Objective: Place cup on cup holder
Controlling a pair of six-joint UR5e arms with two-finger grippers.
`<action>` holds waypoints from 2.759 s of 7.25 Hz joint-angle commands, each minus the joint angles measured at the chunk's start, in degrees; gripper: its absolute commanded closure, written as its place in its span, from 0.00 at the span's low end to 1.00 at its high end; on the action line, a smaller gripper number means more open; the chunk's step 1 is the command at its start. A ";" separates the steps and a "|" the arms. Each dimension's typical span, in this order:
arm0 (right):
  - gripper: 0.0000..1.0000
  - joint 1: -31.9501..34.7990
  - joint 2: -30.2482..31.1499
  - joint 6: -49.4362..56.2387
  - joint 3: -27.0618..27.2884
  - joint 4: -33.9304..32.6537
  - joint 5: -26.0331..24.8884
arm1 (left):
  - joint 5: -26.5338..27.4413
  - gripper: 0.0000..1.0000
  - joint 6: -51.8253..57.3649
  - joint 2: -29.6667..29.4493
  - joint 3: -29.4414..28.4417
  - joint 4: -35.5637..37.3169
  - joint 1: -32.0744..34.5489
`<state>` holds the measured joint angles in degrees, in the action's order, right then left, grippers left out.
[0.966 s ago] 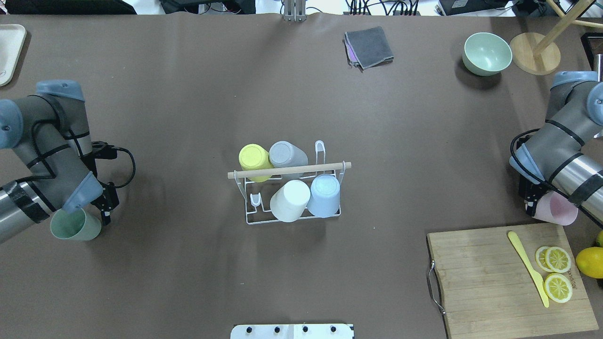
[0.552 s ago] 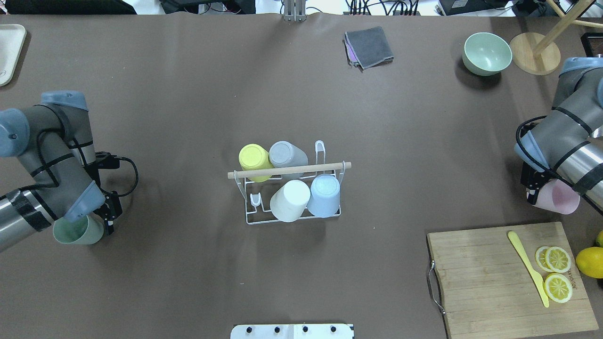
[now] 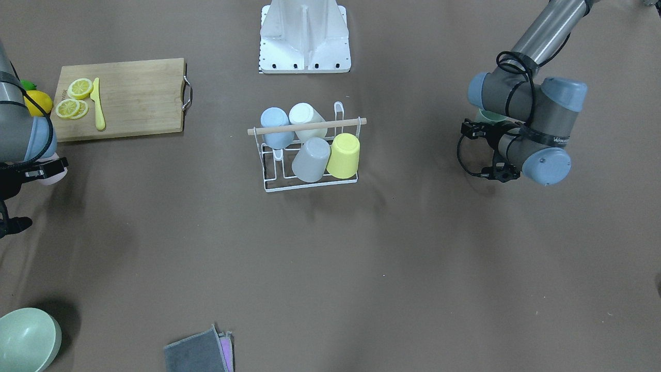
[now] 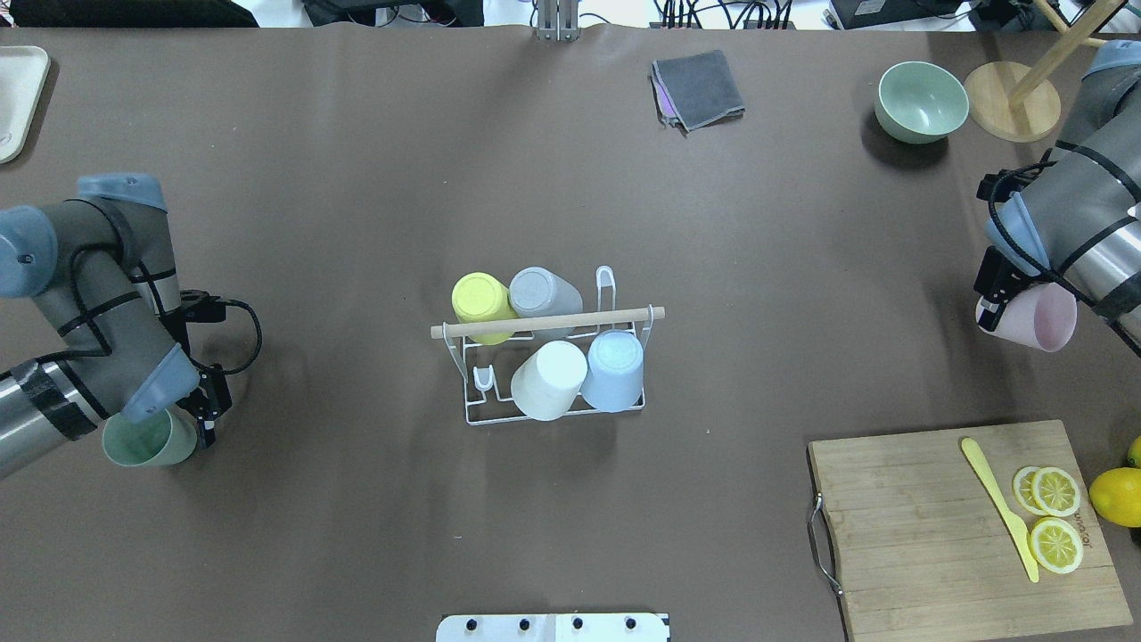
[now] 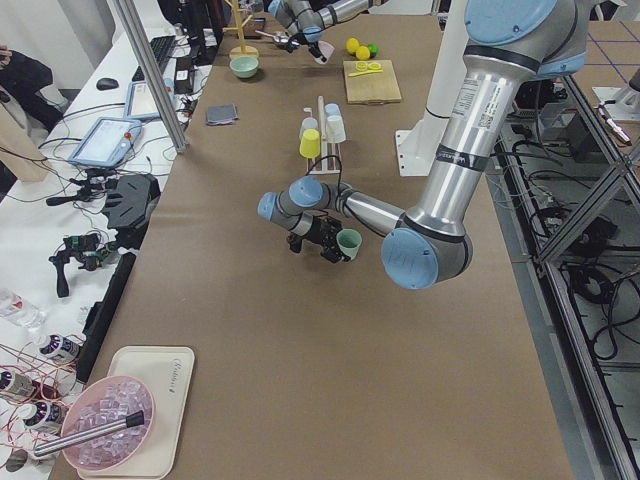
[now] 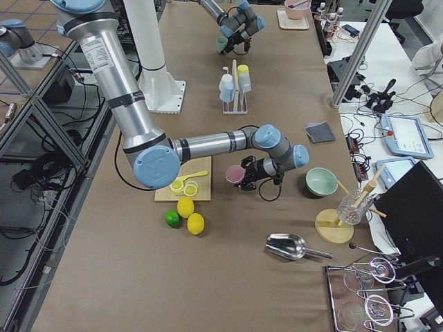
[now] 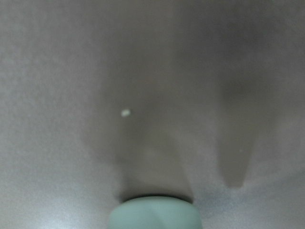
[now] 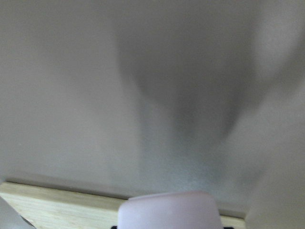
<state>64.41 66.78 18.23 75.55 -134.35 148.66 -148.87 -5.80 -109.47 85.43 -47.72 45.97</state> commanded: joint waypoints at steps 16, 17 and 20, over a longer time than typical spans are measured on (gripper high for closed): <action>0.62 3.97 4.68 21.01 1.72 35.74 67.90 | 24.63 1.00 0.09 1.28 23.19 -2.42 9.48; 0.63 3.53 4.85 25.06 1.36 35.83 68.08 | 25.99 1.00 0.09 1.28 24.33 -7.08 10.01; 0.65 1.61 3.90 35.43 0.92 34.70 68.87 | 29.16 1.00 1.32 2.50 24.43 -31.12 12.03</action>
<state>67.27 71.38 48.68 76.84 -98.75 217.11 -120.56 -4.74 -107.85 109.43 -68.16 57.61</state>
